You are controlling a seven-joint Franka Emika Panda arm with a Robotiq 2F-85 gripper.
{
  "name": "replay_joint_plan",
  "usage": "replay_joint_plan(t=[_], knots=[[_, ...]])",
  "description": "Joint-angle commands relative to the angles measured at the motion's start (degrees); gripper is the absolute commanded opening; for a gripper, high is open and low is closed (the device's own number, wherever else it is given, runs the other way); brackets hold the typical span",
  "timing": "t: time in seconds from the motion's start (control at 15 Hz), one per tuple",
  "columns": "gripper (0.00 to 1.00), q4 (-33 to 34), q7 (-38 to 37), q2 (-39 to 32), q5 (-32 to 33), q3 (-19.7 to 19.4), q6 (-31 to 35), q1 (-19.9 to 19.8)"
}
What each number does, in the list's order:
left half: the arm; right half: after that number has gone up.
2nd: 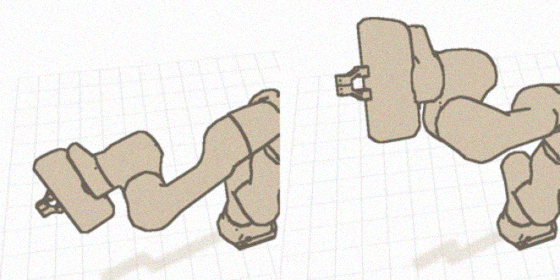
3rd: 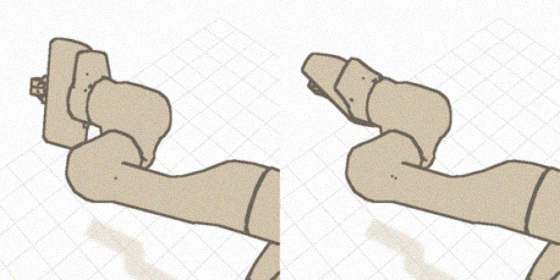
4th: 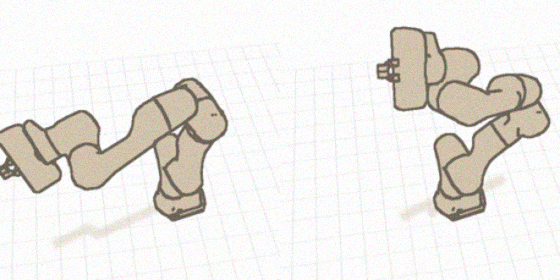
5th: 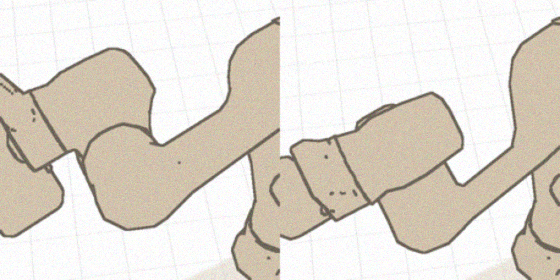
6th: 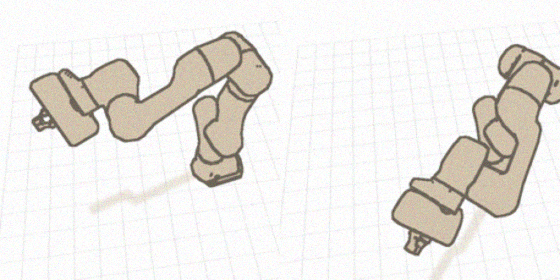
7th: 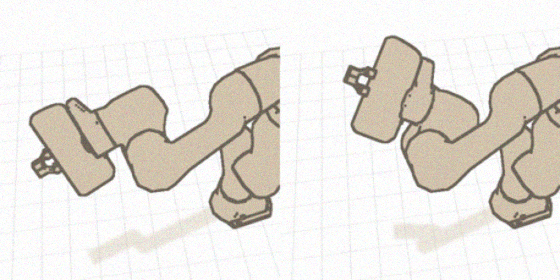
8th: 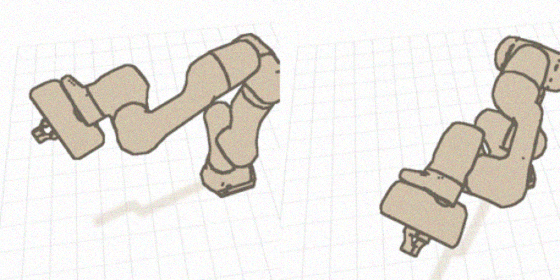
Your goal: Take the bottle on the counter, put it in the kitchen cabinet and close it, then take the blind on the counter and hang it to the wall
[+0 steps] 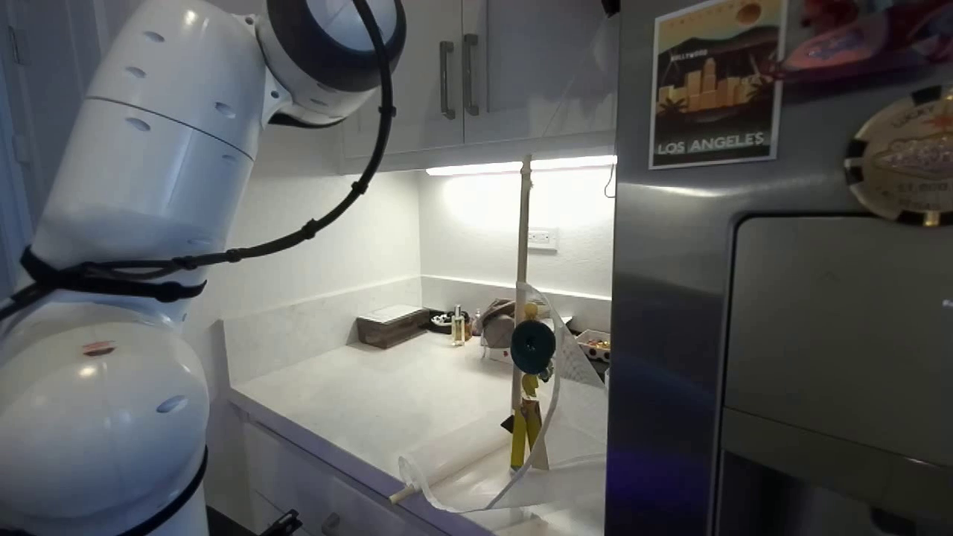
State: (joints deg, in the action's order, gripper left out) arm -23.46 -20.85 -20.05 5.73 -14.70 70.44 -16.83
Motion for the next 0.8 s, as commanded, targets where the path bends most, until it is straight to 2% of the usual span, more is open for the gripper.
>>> replay_joint_plan(t=[0.0, 0.07, 0.13, 0.2, 0.27, 0.33, 0.4, 0.53, 0.6, 0.67, 0.73], knots=[[0.0, -1.26, -0.44, -0.22, 0.85, -0.11, -1.85, 0.96], [0.0, -1.15, -0.33, -0.74, 0.99, -0.11, -2.32, 1.16], [0.0, 5.41, 0.17, -4.72, 0.43, 0.91, -5.42, -0.55], [0.0, -0.97, -0.14, -1.7, 1.27, -0.07, -3.24, 1.53], [0.0, -0.85, -0.11, -2.19, 1.44, -0.08, -3.54, 1.77], [0.0, 5.45, 0.28, -6.09, 1.12, 0.95, -6.54, 0.28], [0.0, -0.83, -0.19, -3.16, 1.67, -0.03, -4.18, 2.24], [0.0, -0.79, -0.41, -4.01, 1.88, -0.02, -4.42, 2.66], [0.0, 5.46, -0.02, -7.73, 1.56, 1.07, -7.42, 1.23], [0.0, -0.62, -0.39, -4.79, 1.89, 0.11, -5.17, 3.02], [0.0, -0.44, -0.33, -5.12, 1.92, 0.11, -5.45, 3.14]])
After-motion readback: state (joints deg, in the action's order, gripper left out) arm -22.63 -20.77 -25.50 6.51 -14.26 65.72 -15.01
